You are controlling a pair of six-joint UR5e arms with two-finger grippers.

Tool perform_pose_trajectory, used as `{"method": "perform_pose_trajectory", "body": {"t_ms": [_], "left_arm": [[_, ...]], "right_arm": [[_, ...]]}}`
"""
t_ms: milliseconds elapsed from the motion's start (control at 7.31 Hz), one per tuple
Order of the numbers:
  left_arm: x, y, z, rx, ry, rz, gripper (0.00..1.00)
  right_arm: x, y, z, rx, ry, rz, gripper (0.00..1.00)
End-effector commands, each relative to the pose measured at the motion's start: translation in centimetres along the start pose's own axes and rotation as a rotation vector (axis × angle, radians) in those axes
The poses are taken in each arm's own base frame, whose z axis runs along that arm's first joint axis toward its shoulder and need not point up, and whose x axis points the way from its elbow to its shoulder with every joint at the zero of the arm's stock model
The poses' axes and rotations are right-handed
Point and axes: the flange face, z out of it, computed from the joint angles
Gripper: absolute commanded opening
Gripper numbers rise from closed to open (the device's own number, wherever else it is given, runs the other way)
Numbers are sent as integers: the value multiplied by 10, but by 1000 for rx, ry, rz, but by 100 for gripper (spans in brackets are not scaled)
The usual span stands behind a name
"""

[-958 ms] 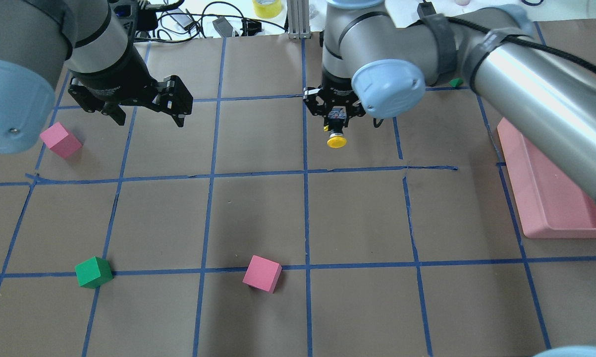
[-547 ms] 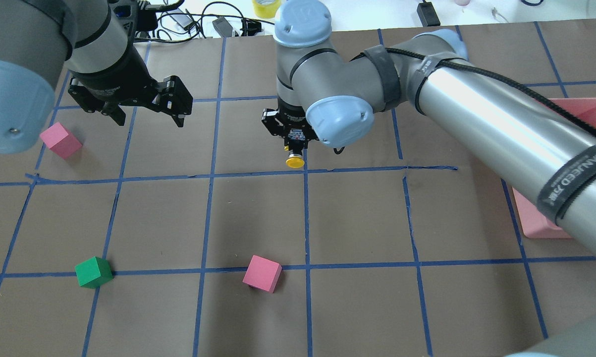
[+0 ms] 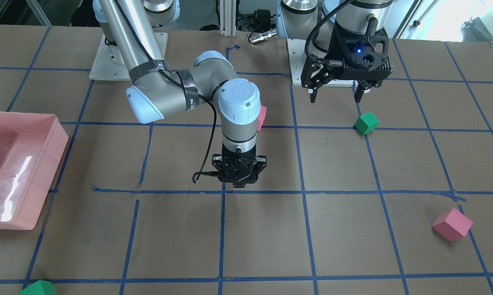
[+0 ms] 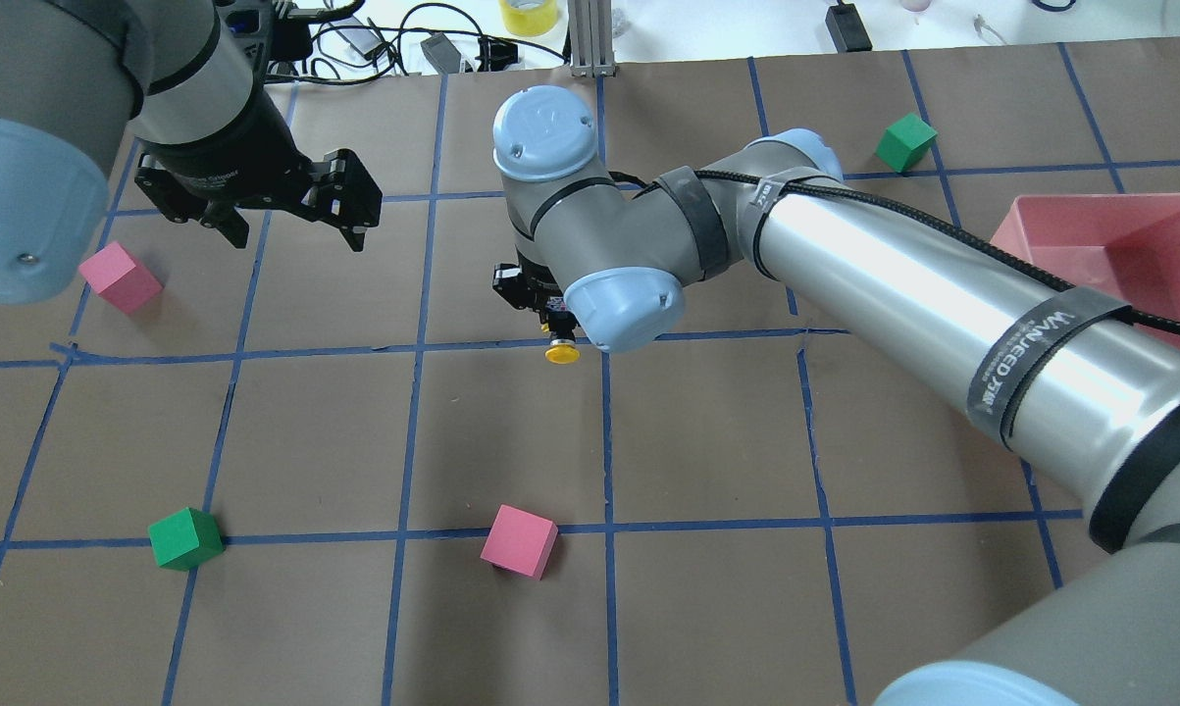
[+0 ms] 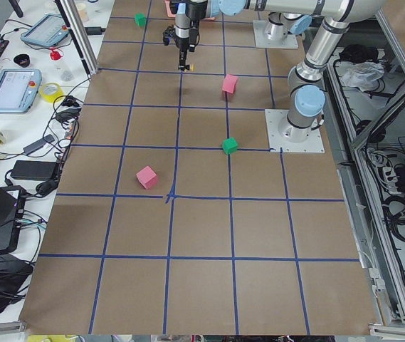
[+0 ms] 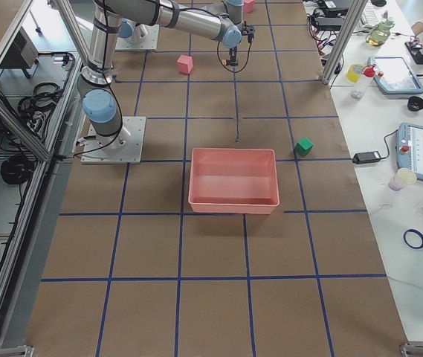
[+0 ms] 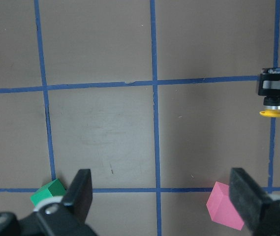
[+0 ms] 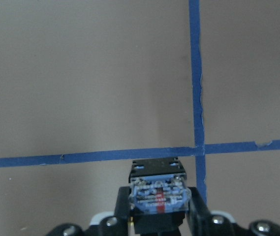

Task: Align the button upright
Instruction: 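Carry the switch with the right gripper toward the table center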

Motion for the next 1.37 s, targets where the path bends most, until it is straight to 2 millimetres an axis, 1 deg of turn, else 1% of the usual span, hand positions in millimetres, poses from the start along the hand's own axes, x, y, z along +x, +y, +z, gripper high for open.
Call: {"method": "perform_pose_trajectory", "body": {"t_ms": [0, 137, 684, 958, 1232], "left_arm": [[-1, 0, 0, 0, 0, -1, 100], [0, 0, 0, 1, 0, 0, 100], [0, 0, 0, 0, 0, 0, 100], [-1, -1, 0, 1, 0, -1, 100], [0, 0, 0, 1, 0, 0, 100]], "right_arm": [[6, 5, 27, 15, 32, -19, 0], [8, 7, 35, 21, 27, -17, 0], [10, 9, 39, 13, 29, -19, 0], [15, 11, 44, 2, 37, -15, 0], [15, 11, 44, 0, 35, -13, 0]]}}
